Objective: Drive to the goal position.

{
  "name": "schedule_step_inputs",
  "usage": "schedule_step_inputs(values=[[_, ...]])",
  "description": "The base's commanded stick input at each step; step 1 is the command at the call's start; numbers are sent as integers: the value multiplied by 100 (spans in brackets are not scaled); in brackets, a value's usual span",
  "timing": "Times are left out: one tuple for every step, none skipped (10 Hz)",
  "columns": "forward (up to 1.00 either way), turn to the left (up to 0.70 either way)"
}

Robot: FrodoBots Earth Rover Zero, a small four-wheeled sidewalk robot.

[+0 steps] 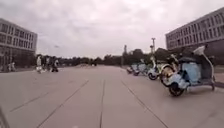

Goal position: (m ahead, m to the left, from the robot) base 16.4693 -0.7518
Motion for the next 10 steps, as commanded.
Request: schedule_step_inputs(values=[[70, 6], [70, 3], [70, 8], [70, 12], [70, 2], [70, 7], [70, 10], [70, 7], [70, 0], [70, 6]])
